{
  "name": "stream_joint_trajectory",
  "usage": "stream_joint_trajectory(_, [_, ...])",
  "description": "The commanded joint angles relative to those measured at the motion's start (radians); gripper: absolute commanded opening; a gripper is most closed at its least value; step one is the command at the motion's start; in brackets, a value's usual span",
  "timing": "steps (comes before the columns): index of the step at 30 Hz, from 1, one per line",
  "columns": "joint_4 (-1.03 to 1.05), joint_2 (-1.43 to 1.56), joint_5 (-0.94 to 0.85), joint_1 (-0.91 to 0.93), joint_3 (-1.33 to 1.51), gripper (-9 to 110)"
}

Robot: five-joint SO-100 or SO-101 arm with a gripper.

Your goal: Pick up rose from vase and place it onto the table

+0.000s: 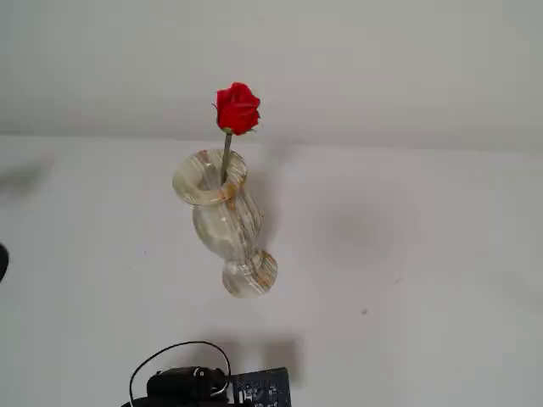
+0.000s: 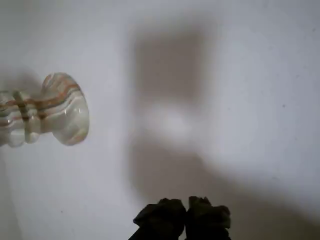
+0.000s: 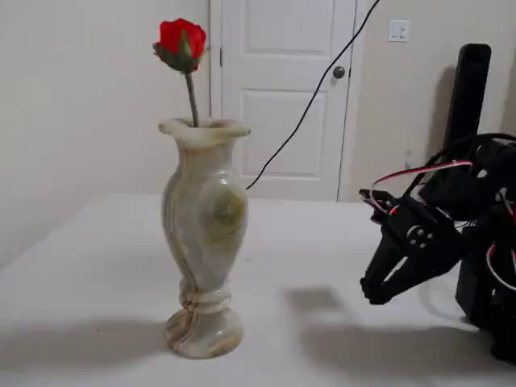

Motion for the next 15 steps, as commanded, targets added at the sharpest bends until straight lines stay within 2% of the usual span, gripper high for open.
stream_joint_trajectory(1, [0.002,0.008,-0.046,-0.060,0.002,0])
stream_joint_trajectory(8, [0.006,0.008,-0.112,-0.127,0.002,0])
stream_joint_trajectory(9, [-0.026,0.008,-0.202,-0.150,0.009,1])
stream_joint_trajectory(11, [-0.078,0.008,-0.660,-0.152,0.011,4])
stream_joint_trajectory(15, [-0.215,0.008,-0.801,-0.069,-0.114,16])
